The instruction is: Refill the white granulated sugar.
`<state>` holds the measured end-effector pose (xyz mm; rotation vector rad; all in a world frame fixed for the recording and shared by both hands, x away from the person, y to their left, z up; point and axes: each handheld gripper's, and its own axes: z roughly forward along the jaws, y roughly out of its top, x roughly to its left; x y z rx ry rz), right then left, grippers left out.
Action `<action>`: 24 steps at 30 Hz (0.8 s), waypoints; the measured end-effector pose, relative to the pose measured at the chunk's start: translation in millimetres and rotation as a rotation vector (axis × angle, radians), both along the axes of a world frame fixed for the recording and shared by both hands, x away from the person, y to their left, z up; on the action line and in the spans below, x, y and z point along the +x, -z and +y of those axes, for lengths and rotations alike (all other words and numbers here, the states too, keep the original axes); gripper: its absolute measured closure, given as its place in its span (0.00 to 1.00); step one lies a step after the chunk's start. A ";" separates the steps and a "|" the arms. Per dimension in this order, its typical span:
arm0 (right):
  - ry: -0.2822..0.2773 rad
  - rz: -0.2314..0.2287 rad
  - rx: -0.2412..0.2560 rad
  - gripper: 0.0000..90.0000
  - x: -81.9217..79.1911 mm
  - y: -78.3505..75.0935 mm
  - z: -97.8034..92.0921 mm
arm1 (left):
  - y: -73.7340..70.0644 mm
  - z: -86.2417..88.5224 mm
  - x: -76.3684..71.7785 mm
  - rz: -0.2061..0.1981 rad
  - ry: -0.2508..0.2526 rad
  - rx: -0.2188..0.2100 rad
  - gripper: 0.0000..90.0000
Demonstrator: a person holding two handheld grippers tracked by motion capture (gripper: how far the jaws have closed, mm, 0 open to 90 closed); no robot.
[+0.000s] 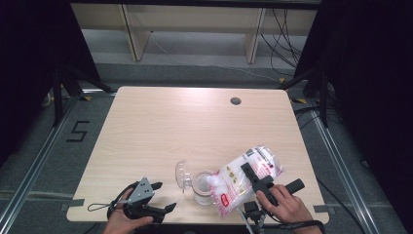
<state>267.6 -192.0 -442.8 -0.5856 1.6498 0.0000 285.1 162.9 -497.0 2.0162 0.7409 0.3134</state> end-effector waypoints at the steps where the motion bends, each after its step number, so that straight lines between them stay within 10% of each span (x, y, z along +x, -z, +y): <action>1: -0.007 -0.003 -0.005 0.67 0.0 -0.9 0.1 | -0.5 1.1 0.4 -0.001 0.006 0.014 0.18; 24: 0.009 -0.003 -0.007 0.68 -3.9 -2.3 -1.9 | -0.1 0.1 0.1 0.000 -0.001 0.002 0.18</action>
